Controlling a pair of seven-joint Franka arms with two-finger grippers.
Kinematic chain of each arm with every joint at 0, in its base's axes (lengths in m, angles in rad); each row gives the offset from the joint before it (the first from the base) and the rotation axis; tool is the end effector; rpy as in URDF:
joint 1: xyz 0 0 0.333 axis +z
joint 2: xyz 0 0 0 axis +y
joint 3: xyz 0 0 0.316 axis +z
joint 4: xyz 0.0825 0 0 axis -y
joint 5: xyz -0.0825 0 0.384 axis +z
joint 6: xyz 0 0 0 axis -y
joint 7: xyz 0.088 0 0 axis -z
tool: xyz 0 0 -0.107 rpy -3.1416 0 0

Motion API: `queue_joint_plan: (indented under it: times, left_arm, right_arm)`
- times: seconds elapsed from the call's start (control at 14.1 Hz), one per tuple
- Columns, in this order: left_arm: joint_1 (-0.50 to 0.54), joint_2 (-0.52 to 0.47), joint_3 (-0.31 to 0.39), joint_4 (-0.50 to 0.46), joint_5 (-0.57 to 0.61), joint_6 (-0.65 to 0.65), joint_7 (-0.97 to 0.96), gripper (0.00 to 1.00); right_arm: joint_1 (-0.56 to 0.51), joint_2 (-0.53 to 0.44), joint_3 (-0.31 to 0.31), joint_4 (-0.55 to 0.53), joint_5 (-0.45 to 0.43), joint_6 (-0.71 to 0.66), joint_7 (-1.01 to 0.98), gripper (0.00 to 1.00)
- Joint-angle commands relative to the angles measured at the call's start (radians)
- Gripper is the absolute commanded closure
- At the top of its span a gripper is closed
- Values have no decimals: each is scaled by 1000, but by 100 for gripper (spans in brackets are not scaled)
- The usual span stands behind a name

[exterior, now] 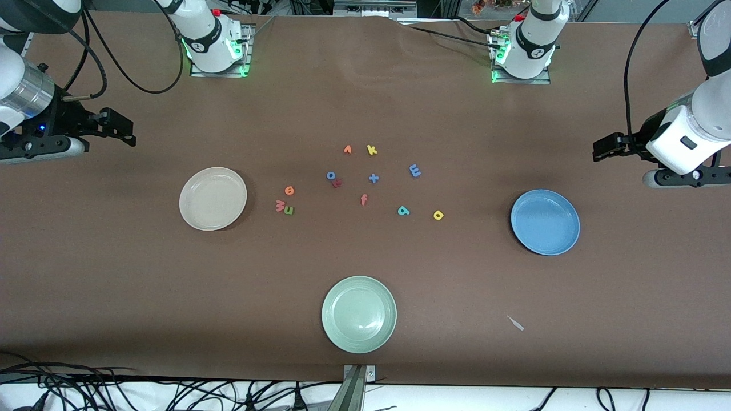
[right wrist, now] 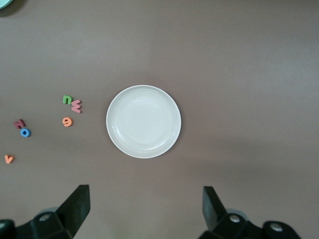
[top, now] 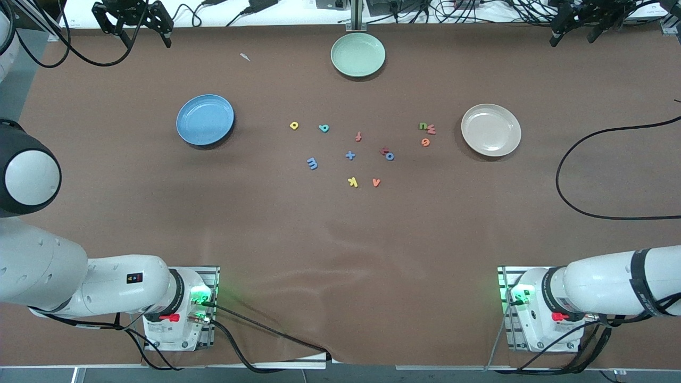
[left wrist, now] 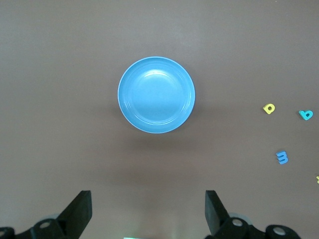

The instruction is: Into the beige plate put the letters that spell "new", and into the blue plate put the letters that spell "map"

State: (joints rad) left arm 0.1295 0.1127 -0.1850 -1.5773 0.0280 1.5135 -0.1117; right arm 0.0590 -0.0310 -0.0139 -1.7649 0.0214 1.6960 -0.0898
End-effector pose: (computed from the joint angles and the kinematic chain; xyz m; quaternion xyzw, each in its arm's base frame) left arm 0.5756 -0.0236 0.5542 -0.9958 -0.0272 0.0866 0.0109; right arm 0.5482 0.0267 0.5602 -0.9976 -0.0659 0.0187 0.0112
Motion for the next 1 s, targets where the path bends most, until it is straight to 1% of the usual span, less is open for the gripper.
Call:
queue_joint_plan:
  times: [0.0, 0.92]
  left_arm:
    - [1, -7, 1, 3, -22, -4, 18, 0]
    - [2, -7, -1, 2, -16, -4, 18, 0]
  right_arm:
    - [1, -9, 0, 1, 11, -1, -15, 0]
    - [1, -10, 2, -10, 11, 4, -15, 0]
